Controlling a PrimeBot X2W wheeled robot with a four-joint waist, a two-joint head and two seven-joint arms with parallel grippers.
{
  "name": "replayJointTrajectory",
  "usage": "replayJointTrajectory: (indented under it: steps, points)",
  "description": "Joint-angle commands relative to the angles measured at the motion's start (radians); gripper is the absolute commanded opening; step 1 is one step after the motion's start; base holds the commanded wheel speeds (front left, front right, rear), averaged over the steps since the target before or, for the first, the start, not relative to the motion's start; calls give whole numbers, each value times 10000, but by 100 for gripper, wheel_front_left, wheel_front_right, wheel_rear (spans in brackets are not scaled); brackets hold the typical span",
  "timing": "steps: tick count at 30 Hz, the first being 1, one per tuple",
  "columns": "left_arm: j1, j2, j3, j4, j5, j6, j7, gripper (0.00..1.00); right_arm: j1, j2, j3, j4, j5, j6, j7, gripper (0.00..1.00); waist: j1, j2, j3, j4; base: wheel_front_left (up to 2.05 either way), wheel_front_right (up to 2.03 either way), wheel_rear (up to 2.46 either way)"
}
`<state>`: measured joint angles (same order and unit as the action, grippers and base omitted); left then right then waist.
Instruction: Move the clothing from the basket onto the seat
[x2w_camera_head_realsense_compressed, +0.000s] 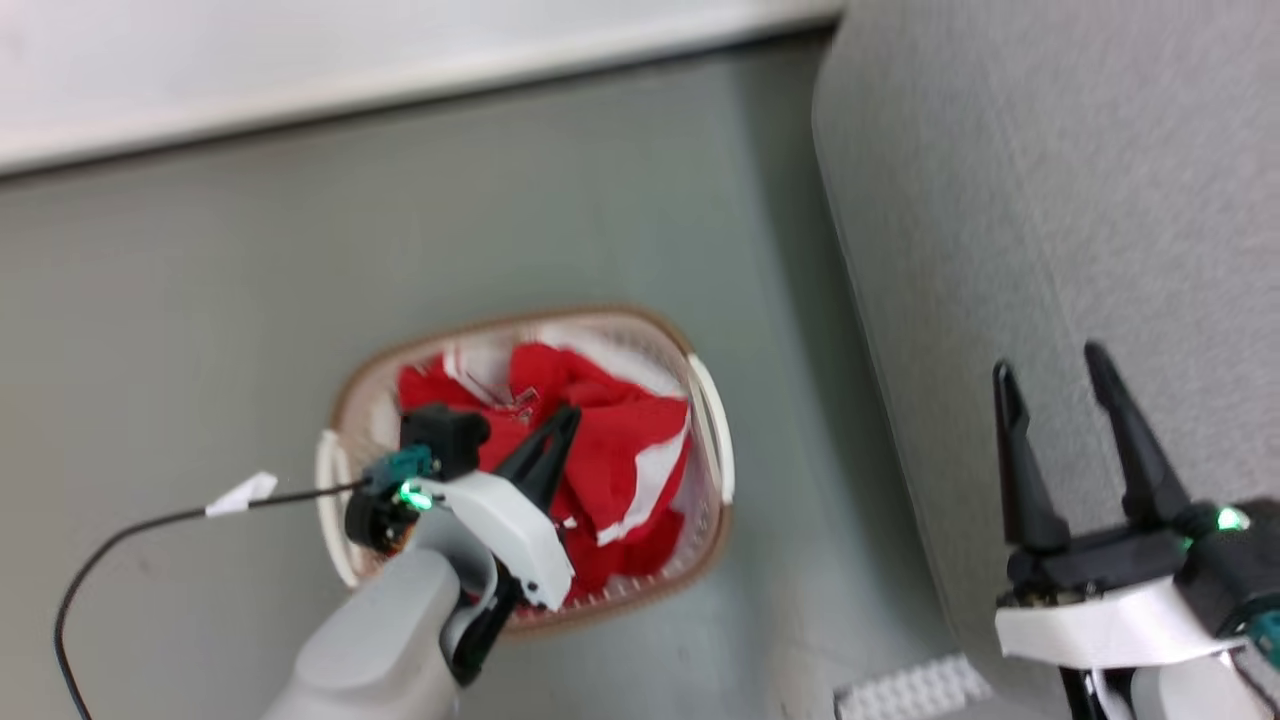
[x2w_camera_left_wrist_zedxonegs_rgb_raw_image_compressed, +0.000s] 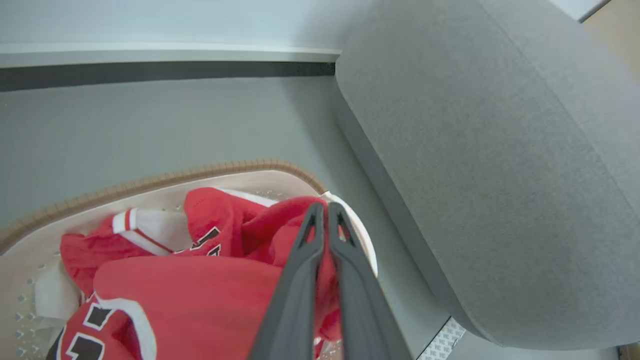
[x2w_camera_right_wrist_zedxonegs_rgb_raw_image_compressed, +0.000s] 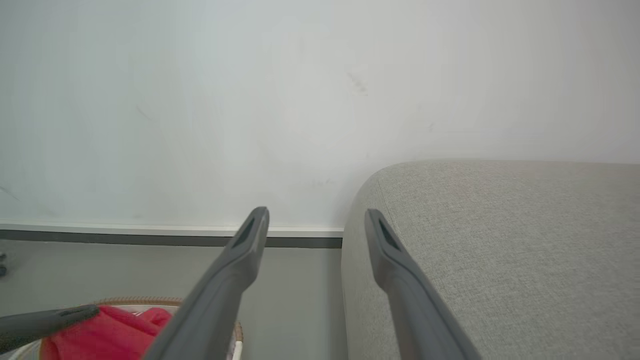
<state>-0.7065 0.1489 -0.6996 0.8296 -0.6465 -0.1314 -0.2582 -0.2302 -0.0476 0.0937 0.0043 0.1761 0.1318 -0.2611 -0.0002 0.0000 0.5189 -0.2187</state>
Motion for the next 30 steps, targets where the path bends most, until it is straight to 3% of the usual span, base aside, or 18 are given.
replayJointTrajectory:
  steps: [1, 10, 21, 30]
  points:
    - [338, 116, 40, -268, -203, 19, -65, 0, 240, -21, -3, 120, -51, -21, -28, 100, 2, 0, -1379, 548, 0, 0, 0]
    - [1589, 446, 561, -2388, -820, 352, -60, 0, 1070, -19, 542, 915, -243, -21, -28, 100, 2, 0, -3334, 760, 0, 0, 0]
    - [2894, 1431, 1166, -5270, -1119, 1616, 366, 0, 2042, -21, 1178, 1568, -256, -21, -28, 100, 2, 0, -5007, 675, 0, 0, 0]
    - [3479, 2138, 1503, -7305, -1204, 2423, 965, 0, 2330, -21, 1522, 1667, -201, -21, -28, 100, 2, 0, -5516, 654, 0, 0, 0]
